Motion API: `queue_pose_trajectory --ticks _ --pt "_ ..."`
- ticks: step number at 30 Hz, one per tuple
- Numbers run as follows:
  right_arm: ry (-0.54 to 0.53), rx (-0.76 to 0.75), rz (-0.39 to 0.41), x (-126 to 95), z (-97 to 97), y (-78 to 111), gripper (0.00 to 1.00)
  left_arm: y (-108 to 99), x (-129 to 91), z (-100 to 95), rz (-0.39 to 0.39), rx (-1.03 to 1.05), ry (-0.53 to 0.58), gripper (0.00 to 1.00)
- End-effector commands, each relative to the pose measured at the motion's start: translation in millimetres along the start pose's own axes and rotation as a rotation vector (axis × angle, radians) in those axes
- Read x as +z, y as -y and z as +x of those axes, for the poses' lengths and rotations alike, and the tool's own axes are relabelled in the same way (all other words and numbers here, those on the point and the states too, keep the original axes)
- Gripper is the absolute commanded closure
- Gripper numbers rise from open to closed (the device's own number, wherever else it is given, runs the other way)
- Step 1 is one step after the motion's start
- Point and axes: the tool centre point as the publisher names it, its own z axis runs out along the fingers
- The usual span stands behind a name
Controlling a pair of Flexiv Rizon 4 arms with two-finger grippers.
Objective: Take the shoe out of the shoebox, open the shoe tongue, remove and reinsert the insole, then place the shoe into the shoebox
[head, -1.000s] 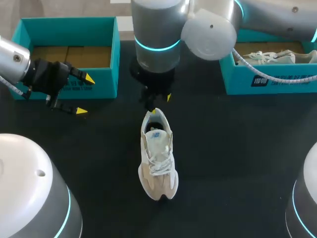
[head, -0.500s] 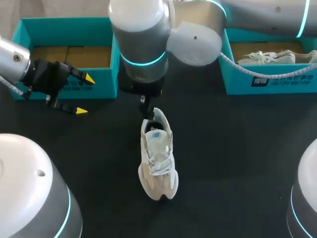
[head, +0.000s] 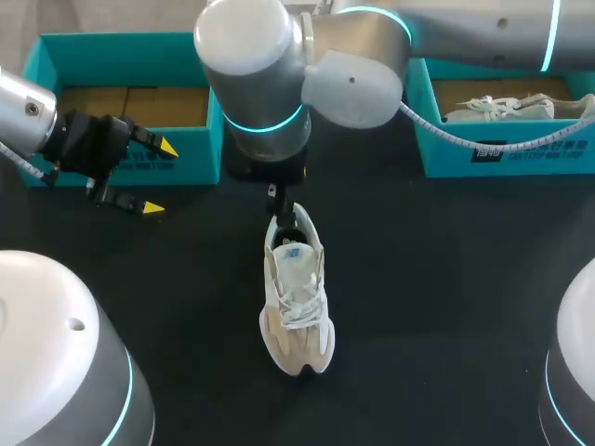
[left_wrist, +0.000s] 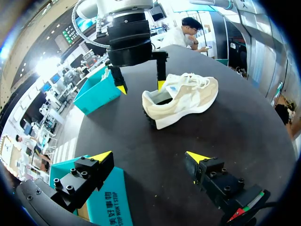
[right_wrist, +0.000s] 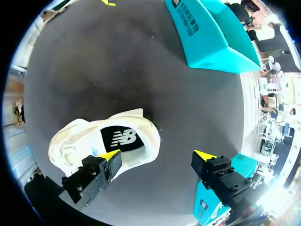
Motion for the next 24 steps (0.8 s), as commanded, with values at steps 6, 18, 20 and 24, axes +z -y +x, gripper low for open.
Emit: queue_pose_trajectory --ticks 6,18,20,24 --pt "0.0 -0.05 -0.004 26 -2.1 -1.9 0.0 0 0 0.0 -0.003 0.0 -0.002 0.0" --pt "-0.04 -0.086 -0.013 50 -6.9 -11.5 0.07 0 0 0.0 -0.003 0.0 -0.002 0.0" --pt "-0.046 -0.09 -0.019 54 -7.1 -14.6 0.15 0 0 0.0 -0.003 0.0 -0.002 0.0" --pt "-0.059 -0.101 -0.03 59 -7.0 -19.9 0.23 0 0 0.0 -0.003 0.0 -0.002 0.0"
